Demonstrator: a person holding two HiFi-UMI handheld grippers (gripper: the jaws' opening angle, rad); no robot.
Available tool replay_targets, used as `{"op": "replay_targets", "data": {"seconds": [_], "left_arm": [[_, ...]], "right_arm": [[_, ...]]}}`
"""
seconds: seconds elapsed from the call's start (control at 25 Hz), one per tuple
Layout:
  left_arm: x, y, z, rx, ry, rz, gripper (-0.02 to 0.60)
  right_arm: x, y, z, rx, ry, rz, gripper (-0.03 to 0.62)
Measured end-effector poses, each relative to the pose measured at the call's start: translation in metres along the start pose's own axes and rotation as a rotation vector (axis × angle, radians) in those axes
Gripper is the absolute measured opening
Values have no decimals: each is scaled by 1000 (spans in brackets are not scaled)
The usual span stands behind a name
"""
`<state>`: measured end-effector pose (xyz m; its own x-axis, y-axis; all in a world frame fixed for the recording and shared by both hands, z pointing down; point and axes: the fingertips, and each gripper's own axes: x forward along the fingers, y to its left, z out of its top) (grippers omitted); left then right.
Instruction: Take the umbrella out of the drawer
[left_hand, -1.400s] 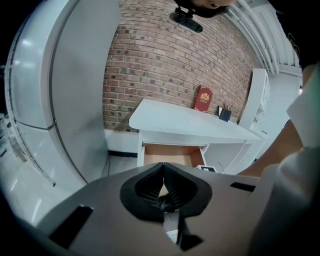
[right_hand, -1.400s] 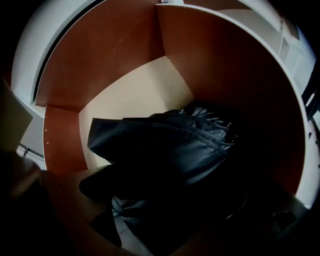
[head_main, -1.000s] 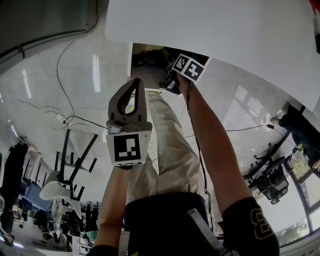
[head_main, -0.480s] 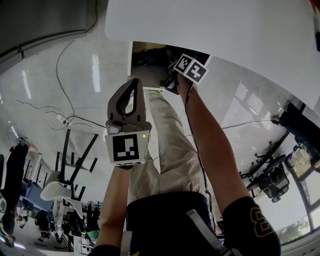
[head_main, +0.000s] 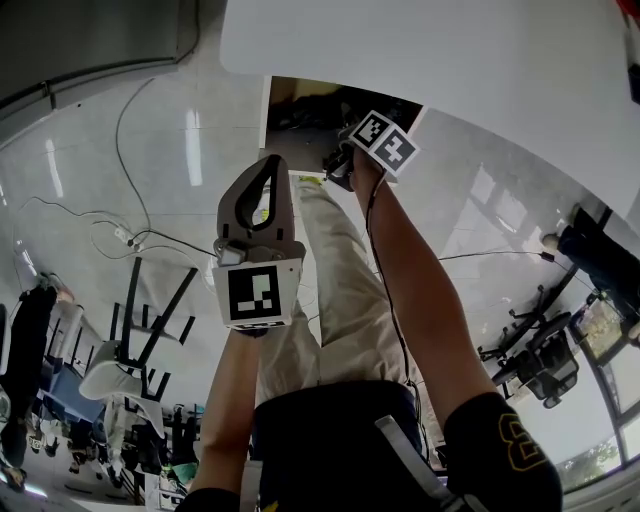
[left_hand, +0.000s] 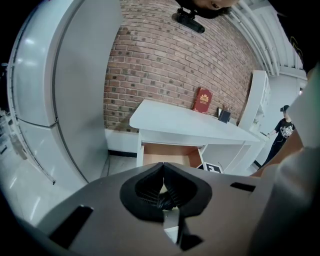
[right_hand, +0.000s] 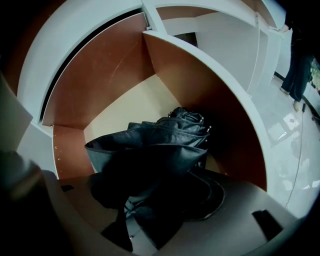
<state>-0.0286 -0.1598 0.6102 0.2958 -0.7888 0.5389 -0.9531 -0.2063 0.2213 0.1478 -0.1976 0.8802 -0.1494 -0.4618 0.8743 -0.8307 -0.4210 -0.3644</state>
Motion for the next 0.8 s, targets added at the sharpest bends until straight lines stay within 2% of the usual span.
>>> {"op": "replay_targets", "data": {"seconds": [0.36, 0.8], "left_arm": [[4, -3, -14, 15, 1, -28, 18], [1, 1, -15, 36, 12, -59, 18]], "right_arm": [[2, -5, -9, -7, -6, 5, 209], [-13, 19, 0, -62, -68, 45, 74]]}}
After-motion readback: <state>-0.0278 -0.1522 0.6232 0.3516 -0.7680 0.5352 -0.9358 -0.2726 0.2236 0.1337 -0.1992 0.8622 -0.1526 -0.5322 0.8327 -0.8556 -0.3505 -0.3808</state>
